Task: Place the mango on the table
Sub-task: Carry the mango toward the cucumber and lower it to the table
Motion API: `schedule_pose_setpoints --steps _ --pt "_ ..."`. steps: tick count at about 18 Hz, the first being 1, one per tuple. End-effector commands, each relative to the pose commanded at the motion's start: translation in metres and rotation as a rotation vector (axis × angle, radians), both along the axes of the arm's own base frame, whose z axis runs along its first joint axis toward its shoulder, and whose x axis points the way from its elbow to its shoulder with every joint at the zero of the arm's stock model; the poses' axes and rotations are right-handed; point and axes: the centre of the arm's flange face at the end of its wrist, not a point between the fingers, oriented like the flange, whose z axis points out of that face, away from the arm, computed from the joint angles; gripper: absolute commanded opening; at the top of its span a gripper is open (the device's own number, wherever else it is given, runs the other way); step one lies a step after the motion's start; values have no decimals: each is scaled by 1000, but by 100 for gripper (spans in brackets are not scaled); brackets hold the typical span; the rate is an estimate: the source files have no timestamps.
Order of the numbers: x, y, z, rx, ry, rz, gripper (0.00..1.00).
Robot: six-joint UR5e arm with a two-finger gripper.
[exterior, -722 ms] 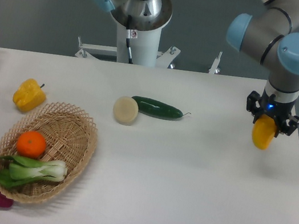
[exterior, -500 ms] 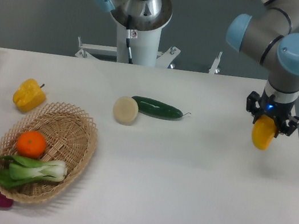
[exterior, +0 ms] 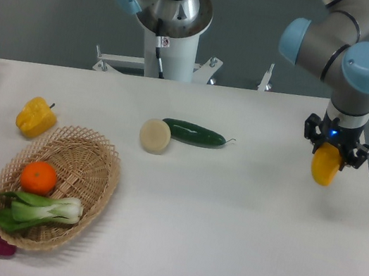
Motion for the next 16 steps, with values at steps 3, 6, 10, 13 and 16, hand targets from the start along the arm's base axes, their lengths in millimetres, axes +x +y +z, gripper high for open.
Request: schedule_pose_setpoints --steps 3,6,10,13,16 --pt "22 38 -12 5 -11 19 34" --pt "47 77 -22 13 -19 2 34" --pt "72 107 -33 8 -34 -32 34" --pt "89 122 -48 3 -51 -27 35" --pt "104 124 -63 -7 -67 -33 37"
